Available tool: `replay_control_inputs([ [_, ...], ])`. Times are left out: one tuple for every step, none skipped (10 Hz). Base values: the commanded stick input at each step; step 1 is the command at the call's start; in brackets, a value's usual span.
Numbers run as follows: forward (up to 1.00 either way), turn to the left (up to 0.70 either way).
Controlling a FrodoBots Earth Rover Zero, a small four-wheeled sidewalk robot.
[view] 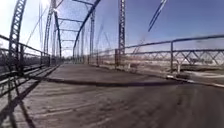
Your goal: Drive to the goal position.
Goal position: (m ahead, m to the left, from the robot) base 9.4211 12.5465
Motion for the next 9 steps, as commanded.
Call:
replay_control_inputs([
  [1.0,0.0],
  [1.0,0.0],
  [1.0,0.0],
  [1.0,0.0],
  [1.0,0.0],
  [1.0,0.0],
  [1.0,0.0],
  [1.0,0.0],
  [1.0,0.0],
])
